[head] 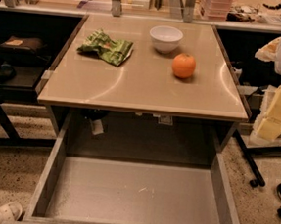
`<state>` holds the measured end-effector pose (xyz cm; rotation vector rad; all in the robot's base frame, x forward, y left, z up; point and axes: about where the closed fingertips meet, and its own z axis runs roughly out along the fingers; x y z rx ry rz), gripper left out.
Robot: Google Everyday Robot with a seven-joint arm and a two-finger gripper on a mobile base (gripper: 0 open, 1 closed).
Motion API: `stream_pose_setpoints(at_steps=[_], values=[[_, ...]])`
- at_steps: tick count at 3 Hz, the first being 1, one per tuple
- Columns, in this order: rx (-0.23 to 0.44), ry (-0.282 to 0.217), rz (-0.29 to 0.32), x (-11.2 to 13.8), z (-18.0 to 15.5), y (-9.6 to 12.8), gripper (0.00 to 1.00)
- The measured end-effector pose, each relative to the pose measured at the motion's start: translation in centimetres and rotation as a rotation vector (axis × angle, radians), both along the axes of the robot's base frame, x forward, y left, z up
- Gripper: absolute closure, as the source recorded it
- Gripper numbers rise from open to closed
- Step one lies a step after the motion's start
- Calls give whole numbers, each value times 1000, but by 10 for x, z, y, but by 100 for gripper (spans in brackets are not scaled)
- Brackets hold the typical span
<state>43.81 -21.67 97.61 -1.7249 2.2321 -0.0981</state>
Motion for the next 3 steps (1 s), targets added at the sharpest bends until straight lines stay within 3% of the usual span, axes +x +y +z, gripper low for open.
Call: stream_pose_setpoints(at_steps=[2,3], values=[[19,-26,6,9,1,2,0],[61,-79,51,38,-16,12,0]])
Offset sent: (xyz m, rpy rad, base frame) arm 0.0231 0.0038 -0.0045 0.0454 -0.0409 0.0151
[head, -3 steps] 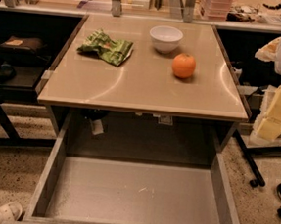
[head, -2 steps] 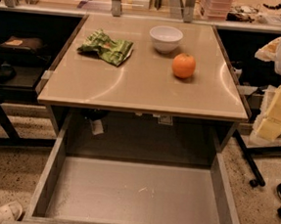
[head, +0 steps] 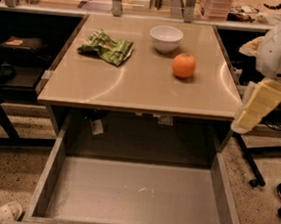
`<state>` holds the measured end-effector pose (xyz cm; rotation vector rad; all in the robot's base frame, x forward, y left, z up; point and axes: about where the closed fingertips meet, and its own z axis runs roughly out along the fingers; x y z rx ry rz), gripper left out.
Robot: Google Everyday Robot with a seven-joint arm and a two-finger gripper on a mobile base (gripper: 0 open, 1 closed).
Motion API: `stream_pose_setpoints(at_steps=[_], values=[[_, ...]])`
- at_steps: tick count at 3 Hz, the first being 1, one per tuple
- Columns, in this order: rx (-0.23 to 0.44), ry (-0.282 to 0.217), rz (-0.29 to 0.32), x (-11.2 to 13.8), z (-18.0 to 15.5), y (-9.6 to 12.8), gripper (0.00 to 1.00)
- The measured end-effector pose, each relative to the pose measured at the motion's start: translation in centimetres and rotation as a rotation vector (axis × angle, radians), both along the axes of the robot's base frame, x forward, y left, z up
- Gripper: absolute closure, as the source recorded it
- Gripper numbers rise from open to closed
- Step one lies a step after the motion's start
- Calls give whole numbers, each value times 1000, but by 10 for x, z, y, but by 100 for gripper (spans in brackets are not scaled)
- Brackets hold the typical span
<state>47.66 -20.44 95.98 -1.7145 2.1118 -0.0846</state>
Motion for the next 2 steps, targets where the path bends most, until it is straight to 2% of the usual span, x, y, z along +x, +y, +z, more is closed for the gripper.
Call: stream_pose_setpoints(at_steps=[1,2], values=[[99,-71,47,40,-16,11,0],[227,-113,82,71,-27,20,0]])
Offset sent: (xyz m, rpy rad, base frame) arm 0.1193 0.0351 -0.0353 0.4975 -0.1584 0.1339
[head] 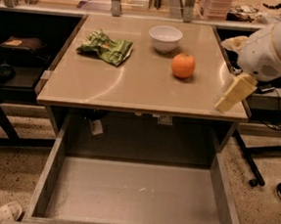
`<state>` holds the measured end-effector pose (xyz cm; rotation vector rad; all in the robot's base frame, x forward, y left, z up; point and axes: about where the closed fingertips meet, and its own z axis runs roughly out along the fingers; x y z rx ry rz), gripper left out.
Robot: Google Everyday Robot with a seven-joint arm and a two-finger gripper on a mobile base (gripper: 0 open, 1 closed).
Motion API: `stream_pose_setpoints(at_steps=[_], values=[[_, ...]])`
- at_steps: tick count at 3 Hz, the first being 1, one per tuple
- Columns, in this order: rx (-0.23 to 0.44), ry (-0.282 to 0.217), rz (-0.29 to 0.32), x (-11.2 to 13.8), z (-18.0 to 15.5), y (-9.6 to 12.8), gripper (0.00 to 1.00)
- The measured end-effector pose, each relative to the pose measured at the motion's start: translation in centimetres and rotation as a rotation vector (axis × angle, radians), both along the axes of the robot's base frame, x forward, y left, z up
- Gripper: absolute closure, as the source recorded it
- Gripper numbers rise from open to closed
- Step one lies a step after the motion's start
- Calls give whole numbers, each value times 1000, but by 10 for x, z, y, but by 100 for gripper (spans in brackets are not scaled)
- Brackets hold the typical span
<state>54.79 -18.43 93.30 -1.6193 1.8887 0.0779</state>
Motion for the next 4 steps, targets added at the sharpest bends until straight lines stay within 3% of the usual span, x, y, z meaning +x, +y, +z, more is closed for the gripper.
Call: stream_pose_setpoints(at_steps=[1,2,3,4], values=[[184,-15,16,29,-6,6,0],[278,-5,-6,53,-22,-2,0],[278,-5,-6,53,-22,-2,0],[288,-38,-29,77,-29,-2,0]])
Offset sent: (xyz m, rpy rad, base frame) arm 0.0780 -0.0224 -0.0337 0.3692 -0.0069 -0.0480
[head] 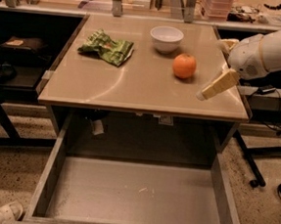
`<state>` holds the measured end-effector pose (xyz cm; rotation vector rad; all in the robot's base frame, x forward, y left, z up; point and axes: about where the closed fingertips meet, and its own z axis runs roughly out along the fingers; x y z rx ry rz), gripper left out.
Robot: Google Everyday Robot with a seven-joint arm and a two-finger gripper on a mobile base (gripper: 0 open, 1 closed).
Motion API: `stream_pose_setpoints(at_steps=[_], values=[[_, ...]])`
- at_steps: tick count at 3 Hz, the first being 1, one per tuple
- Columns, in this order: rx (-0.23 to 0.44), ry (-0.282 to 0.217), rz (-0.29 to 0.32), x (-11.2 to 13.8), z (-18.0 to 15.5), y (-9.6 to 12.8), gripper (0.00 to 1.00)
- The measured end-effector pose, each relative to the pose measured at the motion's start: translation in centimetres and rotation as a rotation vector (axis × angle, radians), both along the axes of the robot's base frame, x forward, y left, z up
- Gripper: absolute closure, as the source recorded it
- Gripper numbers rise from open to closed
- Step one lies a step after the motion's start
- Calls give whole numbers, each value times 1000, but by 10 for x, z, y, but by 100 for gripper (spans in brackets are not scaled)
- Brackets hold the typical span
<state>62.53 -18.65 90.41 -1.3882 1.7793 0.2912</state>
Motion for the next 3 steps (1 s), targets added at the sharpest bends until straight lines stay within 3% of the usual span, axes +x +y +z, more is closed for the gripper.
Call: stream_pose_setpoints(at_steps=[1,2,3], values=[[57,-26,-71,39,-14,-3,0],[124,-18,-123,71,-30,-3,0],[193,26,-138,91,-44,2,0]])
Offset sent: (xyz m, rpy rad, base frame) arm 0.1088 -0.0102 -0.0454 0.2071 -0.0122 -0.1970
